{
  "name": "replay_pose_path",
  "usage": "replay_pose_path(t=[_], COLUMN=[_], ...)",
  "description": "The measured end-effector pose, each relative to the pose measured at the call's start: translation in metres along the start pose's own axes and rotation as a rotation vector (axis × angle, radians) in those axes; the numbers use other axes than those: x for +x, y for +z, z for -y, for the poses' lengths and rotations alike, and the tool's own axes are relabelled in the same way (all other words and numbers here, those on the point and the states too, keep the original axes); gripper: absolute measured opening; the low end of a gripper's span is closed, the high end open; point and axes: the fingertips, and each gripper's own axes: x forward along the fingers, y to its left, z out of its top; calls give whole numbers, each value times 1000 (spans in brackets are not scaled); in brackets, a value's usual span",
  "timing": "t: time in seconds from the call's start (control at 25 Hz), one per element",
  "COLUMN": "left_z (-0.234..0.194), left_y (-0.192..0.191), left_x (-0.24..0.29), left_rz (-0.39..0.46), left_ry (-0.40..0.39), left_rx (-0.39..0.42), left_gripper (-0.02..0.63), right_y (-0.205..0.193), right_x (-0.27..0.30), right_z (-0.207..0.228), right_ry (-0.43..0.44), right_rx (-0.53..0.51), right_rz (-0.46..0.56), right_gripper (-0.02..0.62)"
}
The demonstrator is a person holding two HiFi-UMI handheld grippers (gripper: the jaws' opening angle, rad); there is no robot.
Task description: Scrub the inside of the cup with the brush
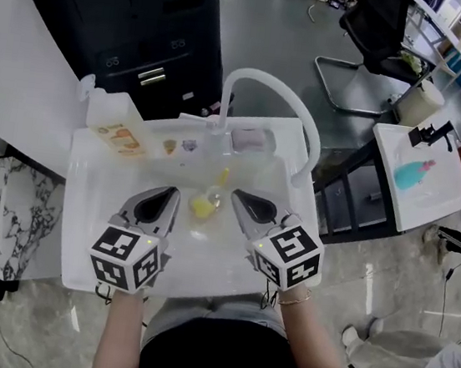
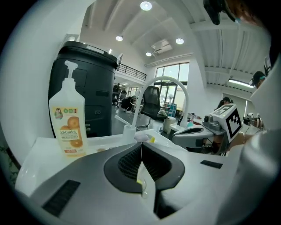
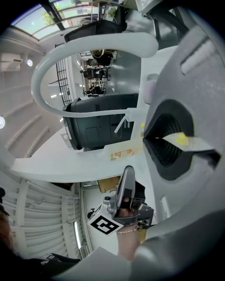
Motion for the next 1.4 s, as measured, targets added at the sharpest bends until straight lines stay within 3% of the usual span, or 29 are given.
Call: replay_pose_path(t=[0.36,0.72,0.84,1.4], left_z=[-3,-12,-13,-17], left_y=[-13,-29,-36,-64], left_x=[21,34,40,62], left_rz=[-68,-129,-150,-210], left_ry=[-8,-42,-67,-153], left_rx=[5,38,42,71], left_gripper=[17,17,17,18], right_y=[-25,-54,-65,-136], right_x=[19,37,43,75], right_z=[1,-1,-4,-21], right_ry=[79,94,98,170], right_rx=[12,31,35,31], right_rz=[-97,-191,-235,-475], right_gripper=[2,3,58,100])
